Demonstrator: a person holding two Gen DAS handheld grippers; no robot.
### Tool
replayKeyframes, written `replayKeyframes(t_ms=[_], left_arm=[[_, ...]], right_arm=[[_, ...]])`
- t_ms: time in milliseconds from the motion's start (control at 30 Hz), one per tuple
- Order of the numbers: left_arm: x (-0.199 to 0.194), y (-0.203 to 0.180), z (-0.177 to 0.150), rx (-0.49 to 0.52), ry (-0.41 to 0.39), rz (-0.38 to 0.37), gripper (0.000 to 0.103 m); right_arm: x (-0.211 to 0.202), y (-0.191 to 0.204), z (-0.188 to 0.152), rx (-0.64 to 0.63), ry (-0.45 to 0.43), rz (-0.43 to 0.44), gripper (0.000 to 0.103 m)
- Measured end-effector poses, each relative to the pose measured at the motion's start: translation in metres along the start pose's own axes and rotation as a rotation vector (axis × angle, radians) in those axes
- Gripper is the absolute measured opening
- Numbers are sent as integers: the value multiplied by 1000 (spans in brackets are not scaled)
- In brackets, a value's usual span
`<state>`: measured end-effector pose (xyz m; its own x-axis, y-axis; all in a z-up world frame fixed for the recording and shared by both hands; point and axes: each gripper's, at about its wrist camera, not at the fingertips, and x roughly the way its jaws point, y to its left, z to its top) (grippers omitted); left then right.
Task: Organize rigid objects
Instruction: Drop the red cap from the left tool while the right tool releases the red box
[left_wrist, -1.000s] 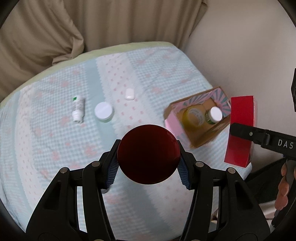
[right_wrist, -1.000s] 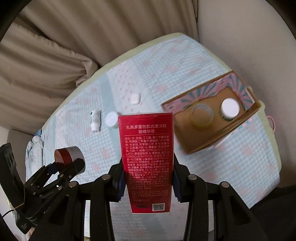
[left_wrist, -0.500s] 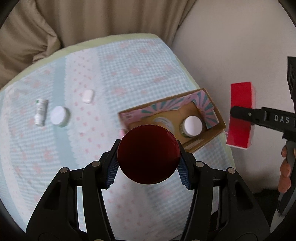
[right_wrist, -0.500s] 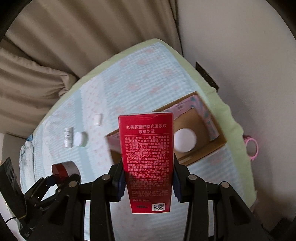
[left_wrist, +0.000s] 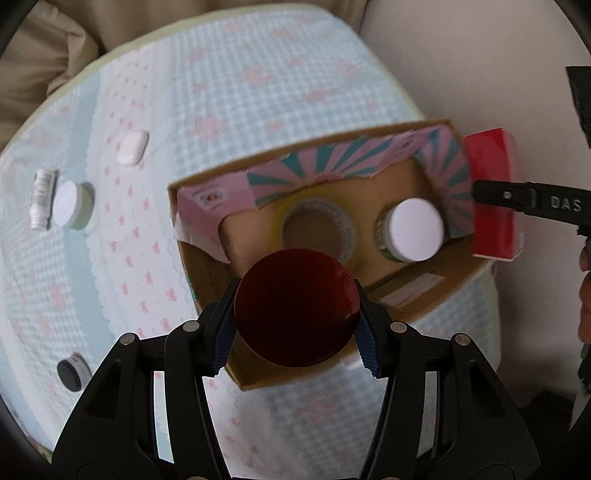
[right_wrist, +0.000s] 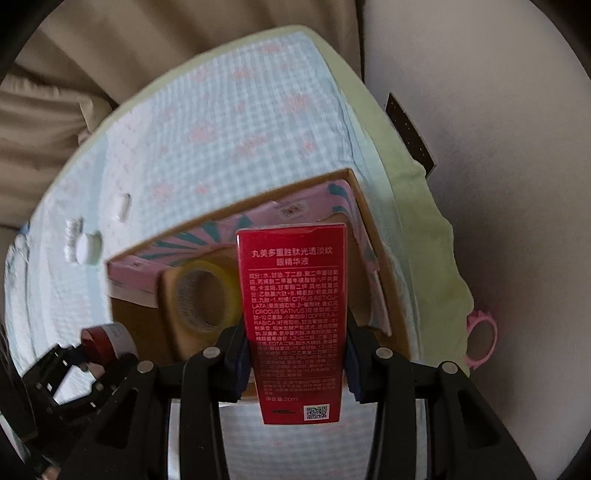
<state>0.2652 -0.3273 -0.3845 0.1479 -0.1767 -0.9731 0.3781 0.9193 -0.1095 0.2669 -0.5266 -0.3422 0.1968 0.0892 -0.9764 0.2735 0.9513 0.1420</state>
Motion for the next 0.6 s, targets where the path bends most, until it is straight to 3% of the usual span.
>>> replayKeyframes(t_ms=[200, 433, 467, 500, 533, 567, 600], left_arm=[[39, 6, -7, 9, 76, 32, 51], [49, 8, -4, 23, 91, 36, 53], [47, 8, -3, 28, 85, 31, 69], [45, 8, -3, 32, 76, 32, 103], [40, 9, -3, 31, 58, -17, 103], [36, 8, -4, 25, 50, -24, 103], [31, 8, -5, 23, 43, 1, 103]], right_arm=[[23, -5, -3, -116, 5, -28, 38], [40, -11, 3, -95, 33, -51, 39], [42, -12, 5, -90, 30, -53, 41], [41, -13, 5, -80, 26, -45, 58], [39, -14, 6, -69, 17, -30, 90], [36, -14, 7, -60, 13, 24, 101], [34, -15, 6, -50, 18, 64, 103]])
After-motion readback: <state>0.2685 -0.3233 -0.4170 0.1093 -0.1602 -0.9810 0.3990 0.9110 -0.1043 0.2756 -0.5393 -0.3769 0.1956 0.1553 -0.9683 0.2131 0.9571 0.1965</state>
